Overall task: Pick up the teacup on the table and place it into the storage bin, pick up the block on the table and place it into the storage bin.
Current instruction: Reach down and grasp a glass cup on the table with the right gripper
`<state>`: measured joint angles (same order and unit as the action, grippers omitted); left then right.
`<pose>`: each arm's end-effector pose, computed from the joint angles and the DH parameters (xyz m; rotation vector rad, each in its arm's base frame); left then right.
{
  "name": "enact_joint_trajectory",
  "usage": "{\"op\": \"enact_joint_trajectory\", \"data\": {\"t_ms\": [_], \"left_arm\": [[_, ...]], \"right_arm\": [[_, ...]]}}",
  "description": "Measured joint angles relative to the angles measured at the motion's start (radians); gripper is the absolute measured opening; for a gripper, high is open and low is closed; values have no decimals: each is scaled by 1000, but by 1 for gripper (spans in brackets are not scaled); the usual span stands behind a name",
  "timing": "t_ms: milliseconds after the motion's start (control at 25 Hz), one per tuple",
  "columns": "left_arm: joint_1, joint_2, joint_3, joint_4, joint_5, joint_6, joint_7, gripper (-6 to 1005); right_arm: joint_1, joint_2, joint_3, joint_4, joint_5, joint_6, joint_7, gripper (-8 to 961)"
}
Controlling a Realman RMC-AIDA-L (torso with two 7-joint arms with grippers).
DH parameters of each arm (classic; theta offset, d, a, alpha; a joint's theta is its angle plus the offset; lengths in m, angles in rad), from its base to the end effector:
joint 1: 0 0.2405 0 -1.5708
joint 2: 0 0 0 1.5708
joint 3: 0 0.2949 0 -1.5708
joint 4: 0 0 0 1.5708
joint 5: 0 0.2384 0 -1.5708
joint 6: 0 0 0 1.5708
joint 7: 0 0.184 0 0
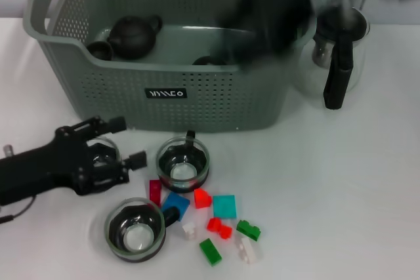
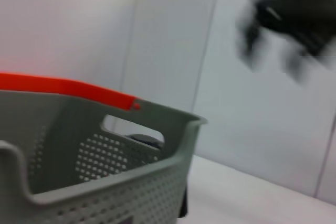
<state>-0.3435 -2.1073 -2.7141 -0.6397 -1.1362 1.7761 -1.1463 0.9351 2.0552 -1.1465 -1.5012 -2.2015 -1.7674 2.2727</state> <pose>-0.3407 0.3058 -0.0278 -2.5391 -0.5758 -0.9267 0.0126 0.4168 0.0005 -2.9792 0.0901 0.0378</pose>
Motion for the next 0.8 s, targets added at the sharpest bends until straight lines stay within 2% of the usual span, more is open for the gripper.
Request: {"op": "enact_joint_trajectory", "data": {"t_ms": [160, 240, 280, 440, 640, 800], "left_arm": [[6, 18, -18, -3, 11, 7, -40, 855], [15, 39, 6, -5, 38, 34, -43, 855], [22, 48, 16, -4, 52, 55, -36, 855], [53, 70, 19, -8, 75, 125, -1, 854], [77, 68, -3, -12, 69, 138, 5, 854], [79, 61, -9, -11, 69, 133, 10, 853]], "right_arm": [[-113, 35, -104, -74, -1, -96, -148, 467], [-170, 42, -188, -72, -5, -70, -216, 466], [-205, 42, -261, -58, -9, -16, -245, 465], [-232, 43, -339, -20, -10, 63, -266, 463], [-214, 44, -440, 117, -55, 202, -287, 463], [-174, 46, -538, 264, -82, 370, -314, 462]]}}
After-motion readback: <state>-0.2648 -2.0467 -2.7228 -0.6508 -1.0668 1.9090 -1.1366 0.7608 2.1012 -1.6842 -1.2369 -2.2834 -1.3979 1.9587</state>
